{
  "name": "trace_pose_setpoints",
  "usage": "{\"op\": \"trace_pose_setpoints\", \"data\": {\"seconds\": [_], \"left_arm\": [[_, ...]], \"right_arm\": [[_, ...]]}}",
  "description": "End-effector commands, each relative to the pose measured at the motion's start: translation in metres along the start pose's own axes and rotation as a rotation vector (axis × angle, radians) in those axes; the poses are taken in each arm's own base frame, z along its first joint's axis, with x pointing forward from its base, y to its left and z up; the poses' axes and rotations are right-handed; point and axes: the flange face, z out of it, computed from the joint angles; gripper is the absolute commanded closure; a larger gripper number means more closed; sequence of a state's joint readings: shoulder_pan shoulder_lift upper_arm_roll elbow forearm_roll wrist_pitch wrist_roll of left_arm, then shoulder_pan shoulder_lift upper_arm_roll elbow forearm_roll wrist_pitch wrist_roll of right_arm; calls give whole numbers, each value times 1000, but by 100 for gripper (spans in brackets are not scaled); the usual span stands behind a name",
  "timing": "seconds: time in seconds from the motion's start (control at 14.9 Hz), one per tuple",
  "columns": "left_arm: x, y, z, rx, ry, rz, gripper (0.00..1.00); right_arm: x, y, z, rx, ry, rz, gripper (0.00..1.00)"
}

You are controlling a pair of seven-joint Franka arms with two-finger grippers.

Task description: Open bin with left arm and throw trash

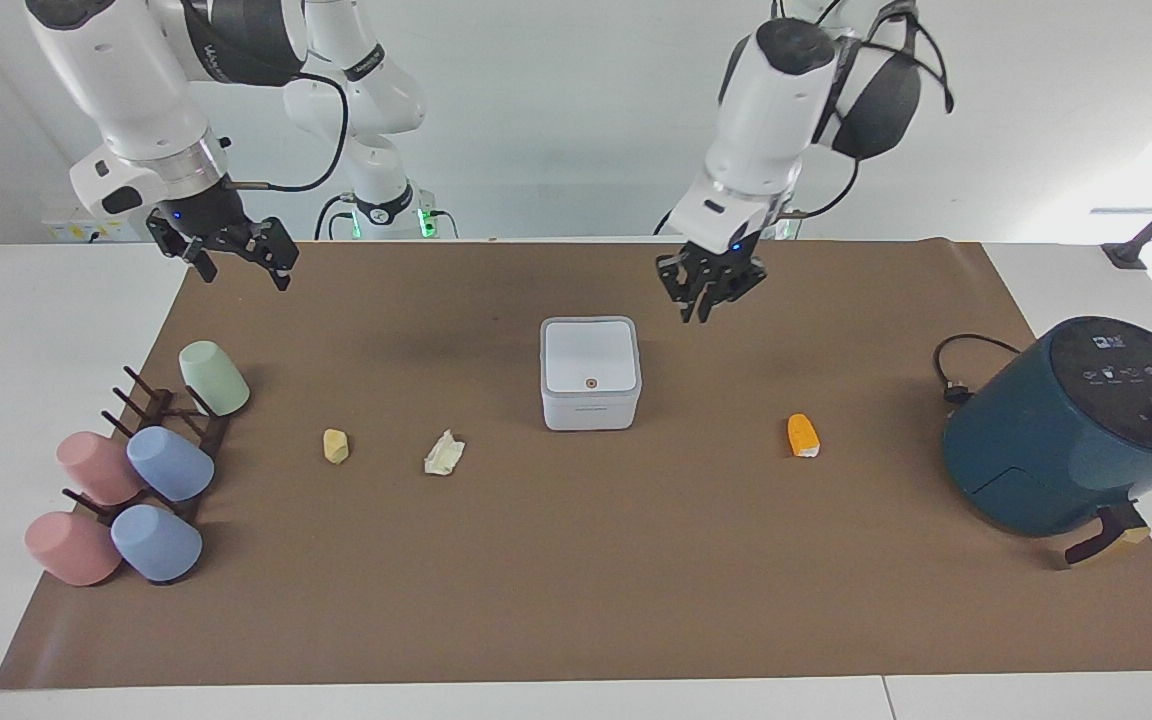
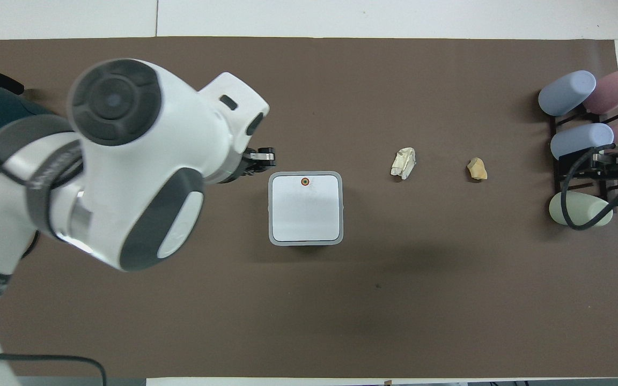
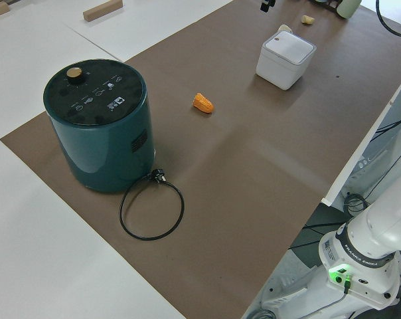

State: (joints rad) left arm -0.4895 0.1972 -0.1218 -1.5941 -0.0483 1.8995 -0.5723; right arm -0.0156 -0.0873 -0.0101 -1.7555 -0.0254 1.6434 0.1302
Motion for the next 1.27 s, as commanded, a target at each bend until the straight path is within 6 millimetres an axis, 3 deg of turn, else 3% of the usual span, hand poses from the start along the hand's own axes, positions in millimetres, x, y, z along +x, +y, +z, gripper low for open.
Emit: {"op": "trace_pose_setpoints", "data": {"seconds": [0.0,0.13,0.27,0.47,0.74,0.87,1.21], "left_arm": [[11,27,46,-30,11,-10,100],[11,30,57,-44,29,-5,100],[13,35,75,-45,25,-2,100],[7,40,93,-34,5,9,100],[-5,49,105,-25,-17,19,100],[-9,51,110,-24,-23,8,100],[-20,58,123,-23,-26,12,100]], "right_arm": [[-6,1,5,0,-21,-18,0],[-5,3,12,3,3,-17,0],[-10,3,30,12,46,-19,0],[-2,-3,58,19,89,-46,0],[26,-12,127,15,70,-145,0],[25,-13,162,16,91,-206,0],[32,-18,219,10,132,-331,0]]}}
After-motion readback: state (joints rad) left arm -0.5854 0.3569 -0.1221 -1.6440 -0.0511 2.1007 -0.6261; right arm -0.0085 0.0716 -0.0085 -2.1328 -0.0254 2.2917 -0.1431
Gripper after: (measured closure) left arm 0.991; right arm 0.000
